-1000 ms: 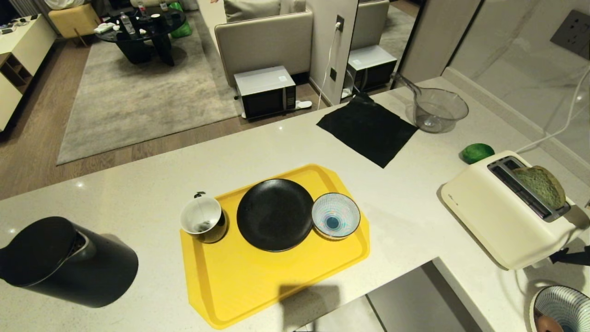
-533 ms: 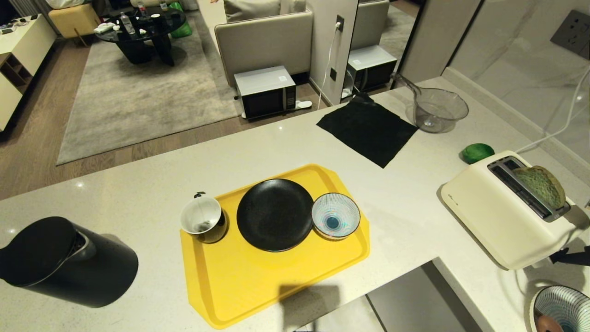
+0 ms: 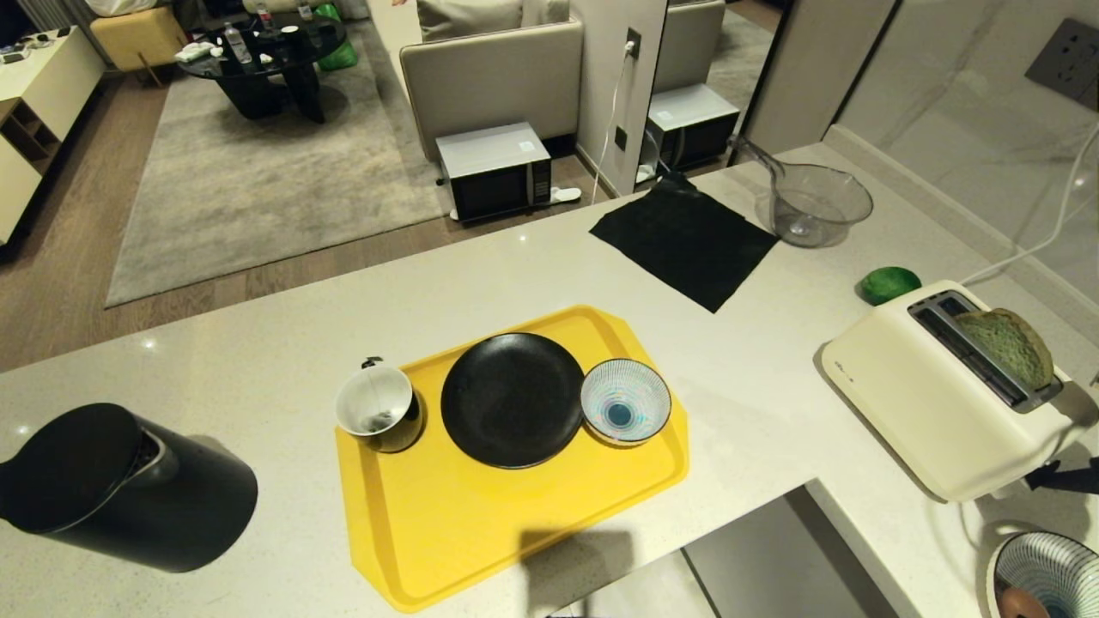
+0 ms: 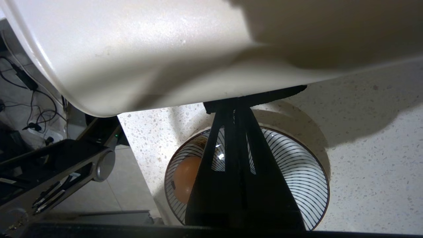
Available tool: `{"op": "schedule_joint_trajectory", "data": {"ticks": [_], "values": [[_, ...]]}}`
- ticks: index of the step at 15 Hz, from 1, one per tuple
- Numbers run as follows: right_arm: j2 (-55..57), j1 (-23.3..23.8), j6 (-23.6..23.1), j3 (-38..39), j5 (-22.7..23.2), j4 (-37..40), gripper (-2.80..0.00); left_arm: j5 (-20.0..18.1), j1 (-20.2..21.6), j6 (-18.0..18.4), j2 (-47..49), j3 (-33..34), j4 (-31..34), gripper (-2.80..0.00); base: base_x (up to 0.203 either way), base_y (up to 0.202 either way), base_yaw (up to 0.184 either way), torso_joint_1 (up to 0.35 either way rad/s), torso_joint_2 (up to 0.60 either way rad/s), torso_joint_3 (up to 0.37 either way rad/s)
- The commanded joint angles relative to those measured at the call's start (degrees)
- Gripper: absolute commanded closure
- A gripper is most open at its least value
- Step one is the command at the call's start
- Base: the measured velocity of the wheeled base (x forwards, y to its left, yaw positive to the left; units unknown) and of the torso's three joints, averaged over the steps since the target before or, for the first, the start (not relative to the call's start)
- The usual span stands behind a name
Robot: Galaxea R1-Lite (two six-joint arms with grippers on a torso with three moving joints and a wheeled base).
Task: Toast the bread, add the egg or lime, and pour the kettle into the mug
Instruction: Use a bread toaster
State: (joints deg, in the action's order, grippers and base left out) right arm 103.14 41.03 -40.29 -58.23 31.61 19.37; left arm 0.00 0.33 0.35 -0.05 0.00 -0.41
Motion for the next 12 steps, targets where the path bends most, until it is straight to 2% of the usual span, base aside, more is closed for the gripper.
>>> {"op": "schedule_joint_trajectory", "data": {"ticks": [1,12], "values": [[-0.05,0.01,-0.23,-0.12,0.21,-0.03,0.00,0.00,0.02,0.06,-0.04,0.00,-0.02,0.00,0.000,0.000,0.000,0.000,0.00,0.000],[-2.85,0.21,-0.23,-0.17,0.47,-0.47,0.00,0.00,0.02,0.09,-0.04,0.00,-0.02,0.00,0.000,0.000,0.000,0.000,0.00,0.000]]}}
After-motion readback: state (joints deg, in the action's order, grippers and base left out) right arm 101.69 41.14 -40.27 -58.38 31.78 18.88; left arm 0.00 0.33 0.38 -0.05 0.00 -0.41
